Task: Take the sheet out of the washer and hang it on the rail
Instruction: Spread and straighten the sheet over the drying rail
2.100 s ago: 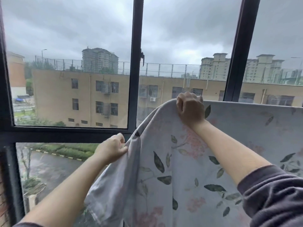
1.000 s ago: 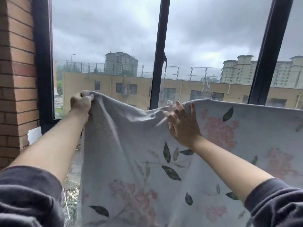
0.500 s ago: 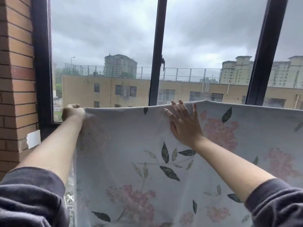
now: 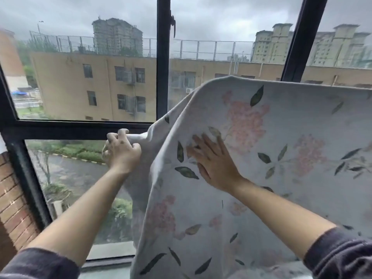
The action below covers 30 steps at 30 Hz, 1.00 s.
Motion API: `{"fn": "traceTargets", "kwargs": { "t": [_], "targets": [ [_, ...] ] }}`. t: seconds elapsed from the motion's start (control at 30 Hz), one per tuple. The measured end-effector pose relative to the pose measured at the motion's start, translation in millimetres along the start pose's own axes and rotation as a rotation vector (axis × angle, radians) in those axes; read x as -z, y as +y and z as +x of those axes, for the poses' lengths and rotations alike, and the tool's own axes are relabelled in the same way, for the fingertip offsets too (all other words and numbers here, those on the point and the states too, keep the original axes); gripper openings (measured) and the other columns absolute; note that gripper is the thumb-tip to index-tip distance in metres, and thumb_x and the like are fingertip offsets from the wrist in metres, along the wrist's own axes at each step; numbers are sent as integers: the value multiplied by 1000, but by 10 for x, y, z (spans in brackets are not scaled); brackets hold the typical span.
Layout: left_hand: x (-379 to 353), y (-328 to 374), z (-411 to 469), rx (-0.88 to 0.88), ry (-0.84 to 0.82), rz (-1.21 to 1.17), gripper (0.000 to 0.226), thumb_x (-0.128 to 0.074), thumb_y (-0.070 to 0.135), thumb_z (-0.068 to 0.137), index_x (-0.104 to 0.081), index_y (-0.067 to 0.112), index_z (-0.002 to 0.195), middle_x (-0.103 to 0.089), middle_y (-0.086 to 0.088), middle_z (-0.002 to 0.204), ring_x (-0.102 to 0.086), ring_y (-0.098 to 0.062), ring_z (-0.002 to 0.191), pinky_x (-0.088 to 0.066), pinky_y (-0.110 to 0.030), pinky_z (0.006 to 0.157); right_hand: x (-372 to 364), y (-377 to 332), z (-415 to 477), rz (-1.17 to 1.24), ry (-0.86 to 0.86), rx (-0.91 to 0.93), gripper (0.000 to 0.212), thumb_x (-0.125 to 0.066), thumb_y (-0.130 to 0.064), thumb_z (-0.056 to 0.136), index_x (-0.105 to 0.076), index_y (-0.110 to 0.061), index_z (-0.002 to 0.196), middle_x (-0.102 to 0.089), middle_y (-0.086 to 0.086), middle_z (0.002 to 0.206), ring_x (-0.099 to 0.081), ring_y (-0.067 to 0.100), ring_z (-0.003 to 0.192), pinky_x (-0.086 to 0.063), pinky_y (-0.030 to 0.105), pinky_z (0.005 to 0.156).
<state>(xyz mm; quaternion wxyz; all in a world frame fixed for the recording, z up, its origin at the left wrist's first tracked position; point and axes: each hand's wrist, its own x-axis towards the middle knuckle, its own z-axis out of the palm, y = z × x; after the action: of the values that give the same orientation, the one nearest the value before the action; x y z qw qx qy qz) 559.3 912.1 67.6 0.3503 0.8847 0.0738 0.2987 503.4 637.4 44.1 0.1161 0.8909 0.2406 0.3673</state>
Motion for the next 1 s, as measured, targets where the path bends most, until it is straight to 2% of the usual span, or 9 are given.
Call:
{"fn": "traceTargets", "kwargs": {
  "t": [0.13, 0.2, 0.27, 0.37, 0.43, 0.53, 0.67, 0.83, 1.0],
  "targets": [
    [-266, 330, -549, -197, -48, -248, 40, -49, 16, 84, -44, 10, 124, -41, -15, 126, -45, -33, 113, -40, -46, 96, -162, 69, -611, 37, -176, -104, 51, -30, -29, 96, -29, -28, 147, -14, 6, 160, -12, 30, 147, -19, 55, 115],
    [-390, 452, -818, -299, -14, -333, 47, -47, 14, 81, -43, 12, 128, -40, -11, 131, -43, -30, 118, -39, -48, 100, -217, 138, -942, 63, -249, -177, 52, -29, -31, 96, -28, -29, 148, -14, 4, 160, -14, 29, 147, -20, 54, 114],
    [-537, 537, -1094, -394, 46, -271, 59, -50, 11, 76, -39, 12, 135, -35, -10, 141, -35, -29, 130, -30, -50, 107, -241, 228, -1246, 95, -322, -253, 52, -26, -32, 96, -26, -29, 148, -16, 4, 159, -17, 29, 146, -27, 54, 113],
    [-819, 668, -1557, -500, 94, -79, 69, -55, 7, 73, -37, 11, 140, -25, -15, 152, -21, -33, 141, -8, -56, 114, -213, 410, -1688, 150, -408, -349, 53, -24, -33, 96, -26, -27, 148, -19, 5, 158, -21, 29, 145, -33, 52, 110],
    [-1020, 745, -1865, -539, 27, 3, 72, -58, 9, 74, -35, 13, 143, -21, -15, 154, -15, -32, 144, 0, -58, 114, -176, 521, -1924, 177, -457, -384, 53, -24, -33, 95, -27, -26, 147, -24, 7, 157, -24, 30, 144, -35, 52, 108],
    [-1376, 988, -2387, -526, -143, 36, 62, -59, 14, 80, -40, 17, 139, -18, -10, 156, -11, -27, 146, 2, -58, 114, -73, 786, -2416, 197, -494, -451, 55, -20, -36, 94, -25, -27, 148, -23, 7, 157, -26, 30, 143, -35, 50, 109],
    [-1831, 1380, -3033, -518, -227, 63, 47, -60, 12, 77, -53, 16, 124, -36, -12, 147, -26, -29, 140, -6, -63, 112, 66, 1227, -3197, 210, -513, -522, 52, -27, -36, 99, -21, -30, 150, -13, 0, 160, -18, 24, 146, -26, 44, 114],
    [-2311, 1724, -3579, -479, -324, 53, 39, -67, 9, 73, -60, 17, 111, -51, -7, 133, -41, -27, 132, -11, -61, 111, 160, 1652, -3946, 222, -573, -653, 53, -32, -37, 100, -17, -32, 150, -13, -3, 160, -21, 21, 145, -31, 39, 111],
    [-2927, 1975, -4069, -449, -472, 35, 32, -68, 3, 70, -61, 19, 97, -62, -3, 111, -56, -27, 115, -22, -67, 106, 67, 2038, -4611, 344, -658, -915, 52, -31, -36, 101, -14, -33, 150, -14, -4, 159, -24, 21, 143, -32, 40, 108]
  ]
}}
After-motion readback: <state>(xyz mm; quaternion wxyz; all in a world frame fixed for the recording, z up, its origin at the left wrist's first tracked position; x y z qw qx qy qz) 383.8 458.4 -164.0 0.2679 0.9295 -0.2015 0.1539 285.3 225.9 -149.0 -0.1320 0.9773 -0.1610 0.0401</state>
